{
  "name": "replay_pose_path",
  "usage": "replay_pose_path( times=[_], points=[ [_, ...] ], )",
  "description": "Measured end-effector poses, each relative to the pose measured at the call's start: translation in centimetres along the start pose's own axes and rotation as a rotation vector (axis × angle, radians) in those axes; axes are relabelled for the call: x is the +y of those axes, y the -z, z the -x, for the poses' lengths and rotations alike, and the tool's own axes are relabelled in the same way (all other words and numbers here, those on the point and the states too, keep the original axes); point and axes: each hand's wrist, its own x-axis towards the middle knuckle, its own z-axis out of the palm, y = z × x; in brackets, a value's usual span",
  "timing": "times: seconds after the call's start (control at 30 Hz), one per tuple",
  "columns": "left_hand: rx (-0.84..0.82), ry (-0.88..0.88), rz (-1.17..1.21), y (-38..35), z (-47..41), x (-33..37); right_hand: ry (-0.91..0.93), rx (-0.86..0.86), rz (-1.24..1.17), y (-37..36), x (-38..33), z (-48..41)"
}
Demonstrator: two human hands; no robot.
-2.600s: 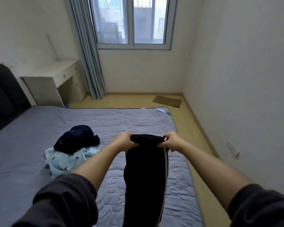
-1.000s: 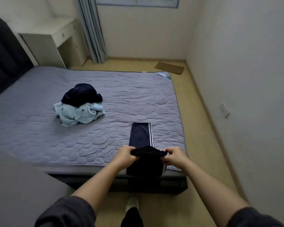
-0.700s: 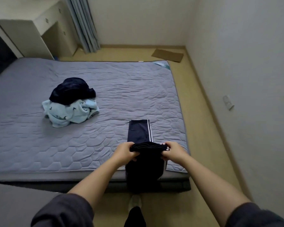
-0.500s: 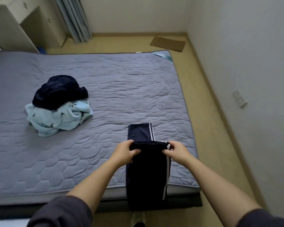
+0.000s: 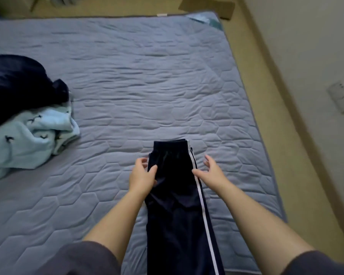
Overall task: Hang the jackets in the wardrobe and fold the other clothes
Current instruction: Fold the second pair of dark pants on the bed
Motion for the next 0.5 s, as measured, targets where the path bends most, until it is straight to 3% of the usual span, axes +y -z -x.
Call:
replay_pose_path(
  times=[0.23,0.37,0.5],
  points=[
    [-0.153,0.130,-0.260,-3.8,4.2,-13.3,-0.226,-0.022,0.065,-3.1,13.3,2.9],
    [-0.157,0.182,-0.265,-4.2,6.7,-16.7,-0.285,-0.025,0.189,-3.6,17.4,4.9],
    [-0.116,0.238,-0.216,-5.3,9.1,-19.3,-0.329,0.089,0.305,-4.0,21.1,6.5]
  ],
)
